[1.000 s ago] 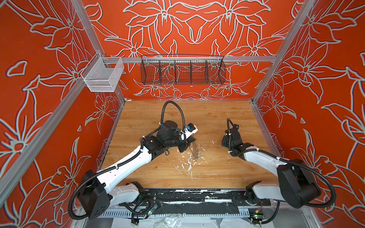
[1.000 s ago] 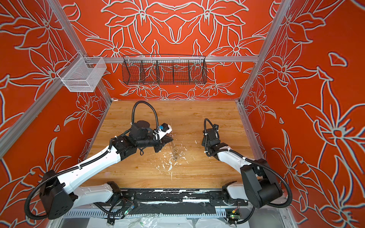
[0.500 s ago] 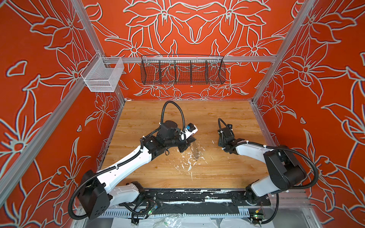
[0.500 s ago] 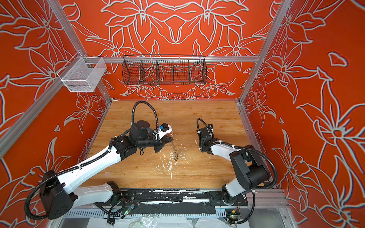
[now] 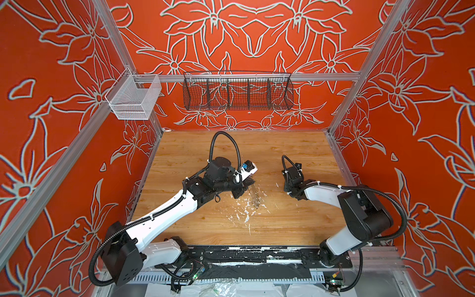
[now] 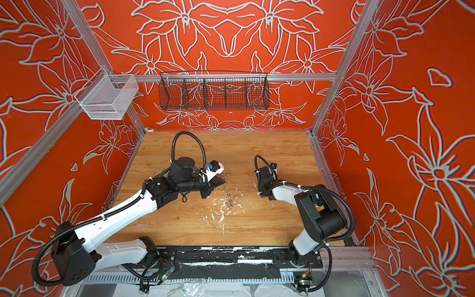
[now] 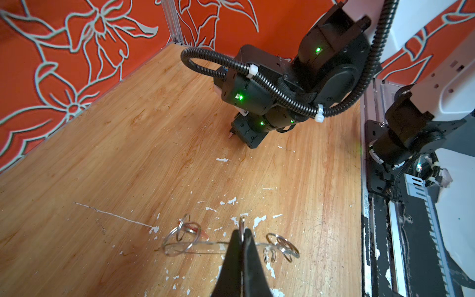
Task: Attach keys to a key ring
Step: Pick up the key from the middle-right of the table.
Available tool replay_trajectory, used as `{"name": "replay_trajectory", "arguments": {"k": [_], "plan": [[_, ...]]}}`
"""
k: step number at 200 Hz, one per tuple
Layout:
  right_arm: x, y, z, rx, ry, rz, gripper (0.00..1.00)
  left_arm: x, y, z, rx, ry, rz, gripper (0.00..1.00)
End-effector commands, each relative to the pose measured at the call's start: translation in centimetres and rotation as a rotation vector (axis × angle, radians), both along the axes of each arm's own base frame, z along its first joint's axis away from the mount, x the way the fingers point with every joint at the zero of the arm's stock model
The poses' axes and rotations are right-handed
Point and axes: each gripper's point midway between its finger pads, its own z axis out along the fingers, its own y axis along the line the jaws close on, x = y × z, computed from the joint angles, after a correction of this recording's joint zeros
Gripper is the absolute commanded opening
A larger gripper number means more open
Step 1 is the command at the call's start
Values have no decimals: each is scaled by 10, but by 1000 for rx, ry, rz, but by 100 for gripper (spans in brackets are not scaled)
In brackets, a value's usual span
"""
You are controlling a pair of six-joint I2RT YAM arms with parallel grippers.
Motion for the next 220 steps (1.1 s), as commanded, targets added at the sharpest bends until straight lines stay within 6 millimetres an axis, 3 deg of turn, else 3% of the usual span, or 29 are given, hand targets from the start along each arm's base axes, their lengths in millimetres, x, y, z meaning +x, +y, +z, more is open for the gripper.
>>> {"name": "replay_trajectory", "arguments": {"k": [1,26,76,92,101,124,148,188,206,220], "plan": [[5,0,4,-20,-6,-20,5,0,-2,14,-34,-43,-14,0],[4,-2,5,-22,-5,-27,0,0,-2,14,-33,-42,-16,0],[-4,-1,22,-6,-10,1,0,0,-3,11,-26,-45,-23,0],[-7,15,34,58,-30,118,0,2,-3,8,-16,-52,-25,0],[-9,38,46,139,-66,255,0,3,-3,6,-10,-58,-20,0],[-41,107,83,309,-239,731,0,3,-3,5,-7,-74,-23,0],[-89,149,124,338,-464,1084,0,0,-3,6,-10,-91,-36,0],[-126,166,144,309,-687,1319,0,-3,0,5,-6,-143,-32,0],[-157,175,144,258,-758,1526,0,0,3,3,-1,-171,-4,0],[-161,172,148,232,-777,1526,0,2,6,4,-3,-187,12,0]]}}
